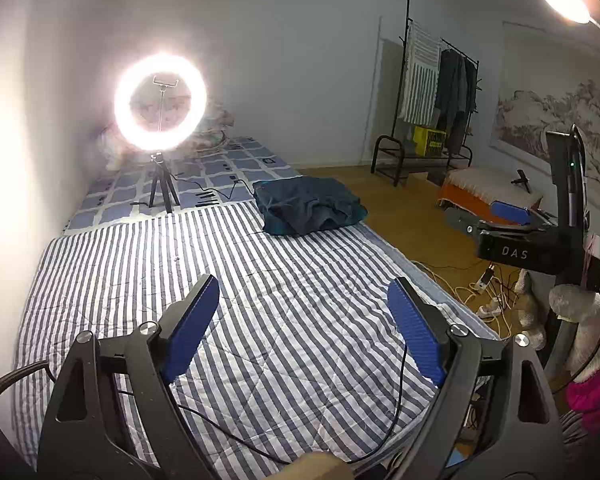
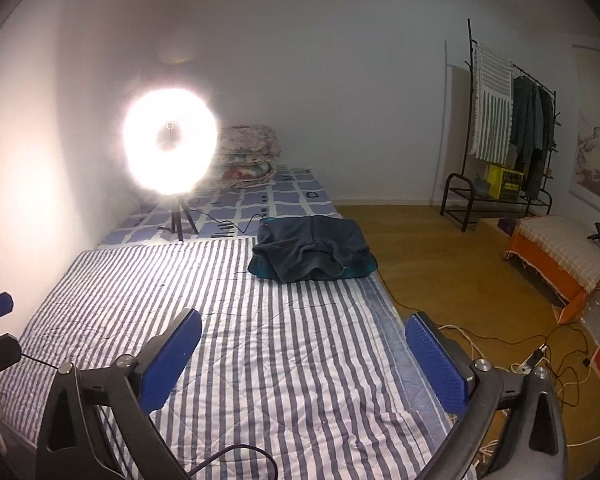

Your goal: Fold large clothes

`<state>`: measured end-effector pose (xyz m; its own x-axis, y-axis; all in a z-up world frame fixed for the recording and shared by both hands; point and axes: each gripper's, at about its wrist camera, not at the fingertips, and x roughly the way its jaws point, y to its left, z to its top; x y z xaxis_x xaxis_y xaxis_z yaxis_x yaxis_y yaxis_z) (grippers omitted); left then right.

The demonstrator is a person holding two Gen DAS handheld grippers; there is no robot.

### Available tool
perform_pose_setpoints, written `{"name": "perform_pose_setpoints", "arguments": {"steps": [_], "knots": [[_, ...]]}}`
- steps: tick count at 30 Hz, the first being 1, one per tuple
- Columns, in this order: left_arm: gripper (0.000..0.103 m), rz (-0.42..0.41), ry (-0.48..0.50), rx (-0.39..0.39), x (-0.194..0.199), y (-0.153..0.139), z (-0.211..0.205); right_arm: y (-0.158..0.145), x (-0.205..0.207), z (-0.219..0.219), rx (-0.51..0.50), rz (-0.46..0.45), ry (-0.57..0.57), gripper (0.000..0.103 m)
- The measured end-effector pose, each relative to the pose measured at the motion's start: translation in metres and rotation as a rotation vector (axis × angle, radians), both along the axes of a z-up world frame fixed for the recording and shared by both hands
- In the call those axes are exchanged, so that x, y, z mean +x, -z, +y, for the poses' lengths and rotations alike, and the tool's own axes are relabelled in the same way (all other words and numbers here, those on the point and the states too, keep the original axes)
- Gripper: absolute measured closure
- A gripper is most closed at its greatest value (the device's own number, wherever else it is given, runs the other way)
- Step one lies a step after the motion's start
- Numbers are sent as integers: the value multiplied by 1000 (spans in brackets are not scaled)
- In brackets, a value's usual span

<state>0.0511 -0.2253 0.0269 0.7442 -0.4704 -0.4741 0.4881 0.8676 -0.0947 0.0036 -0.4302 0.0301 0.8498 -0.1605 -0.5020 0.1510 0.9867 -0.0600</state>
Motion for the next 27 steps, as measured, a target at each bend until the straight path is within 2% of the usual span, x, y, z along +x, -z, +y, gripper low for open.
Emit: {"name": "perform_pose_setpoints", "arguments": {"steps": [4,20,27], "knots": [[1,-19,0,2,-1,-1,-1,2,2,2,-18,8,-1,0],[0,-34,-100,88,-1,5,-4,5,-1,5,-39,2,21,0],[0,-37,-102,96,-2,5,-4,4,-4,6,-57,-13,20,0]]}}
